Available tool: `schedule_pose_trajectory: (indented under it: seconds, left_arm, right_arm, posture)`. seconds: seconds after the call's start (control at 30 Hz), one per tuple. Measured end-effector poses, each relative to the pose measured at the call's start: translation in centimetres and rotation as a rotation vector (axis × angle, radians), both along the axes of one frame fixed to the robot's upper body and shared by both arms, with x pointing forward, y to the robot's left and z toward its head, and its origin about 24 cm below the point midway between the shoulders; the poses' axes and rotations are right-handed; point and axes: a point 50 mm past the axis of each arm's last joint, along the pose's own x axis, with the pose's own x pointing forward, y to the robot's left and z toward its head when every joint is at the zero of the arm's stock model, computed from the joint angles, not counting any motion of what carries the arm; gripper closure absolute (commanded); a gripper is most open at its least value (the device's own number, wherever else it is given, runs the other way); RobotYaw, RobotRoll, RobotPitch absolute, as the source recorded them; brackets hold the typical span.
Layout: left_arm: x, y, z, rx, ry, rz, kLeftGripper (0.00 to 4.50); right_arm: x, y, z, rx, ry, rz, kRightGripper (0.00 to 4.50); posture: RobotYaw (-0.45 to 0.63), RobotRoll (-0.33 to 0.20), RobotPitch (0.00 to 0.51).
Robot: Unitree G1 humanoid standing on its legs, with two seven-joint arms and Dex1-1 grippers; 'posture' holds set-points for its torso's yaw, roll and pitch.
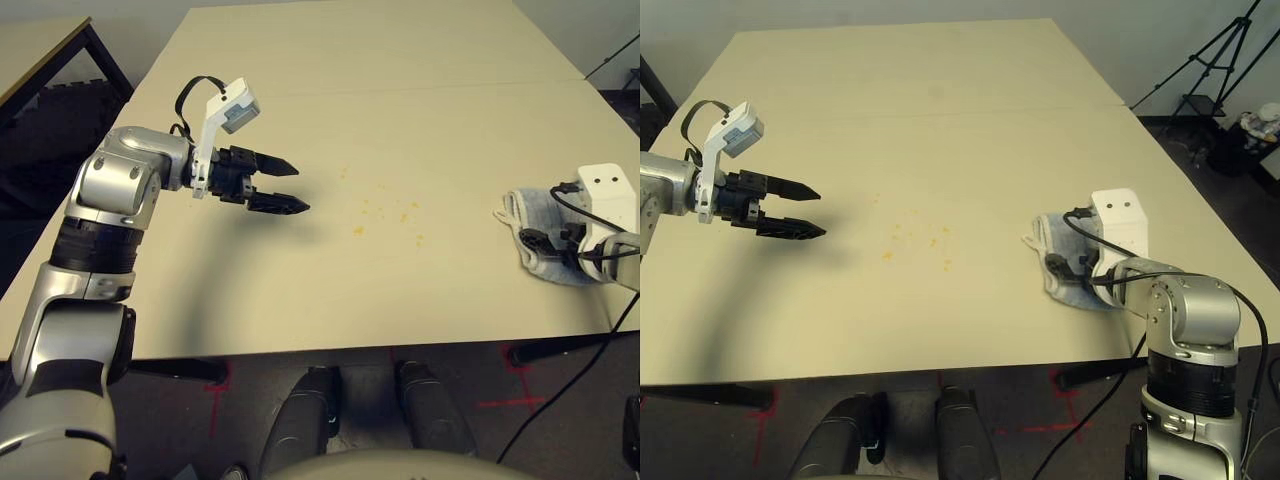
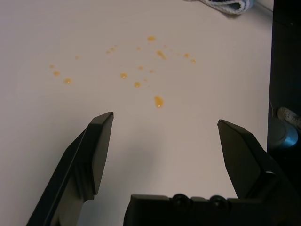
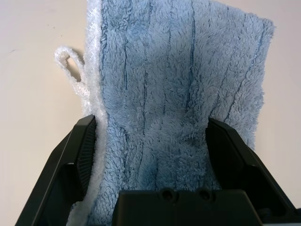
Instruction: Wipe the water off the table with a rag.
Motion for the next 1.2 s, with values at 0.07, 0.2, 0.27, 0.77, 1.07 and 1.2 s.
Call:
schedule_pose_trajectory:
  seconds: [0.07,0.2,0.27,0.77,1.07,1.2]
  left_arm:
    - [0.0,-0.1,0.0,-0.005,-0.002,-0.004,0.00]
    - [0.0,-0.3,0.0,-0.012,-0.002,-0.005,0.00]
    - [0.1,-0.5,-0.1,-0.016,-0.002,-0.008,0.00]
    - [0.3,-0.9,-0.8,-0.001,0.018,-0.019,0.00]
    - [0.5,-0.7,-1.0,0.008,0.022,-0.015,0.00]
    - [0.6,-0.7,-0.6,0.013,0.006,-0.012,0.00]
  right_arm:
    - [0.1,-0.1,-0.1,0.002,0.005,-0.004,0.85]
    - [0.4,0.0,0.0,-0.017,0.016,-0.006,2.06]
    - [0.5,0.1,0.1,-0.026,0.019,-0.002,2.63]
    - [2.0,6.4,6.7,-0.055,-0.130,0.257,4.23]
    - [0.2,12.1,3.6,0.002,-0.021,0.583,4.24]
    - [0.1,12.9,1.3,-0.007,0.074,0.614,4.24]
  posture:
    - [-0.02,0.000,0.161]
    - [-0.02,0.000,0.161]
    - [-0.02,0.000,0.156]
    - [-0.04,0.000,0.169]
    - [-0.03,0.000,0.172]
    - [-0.02,0.000,0.176]
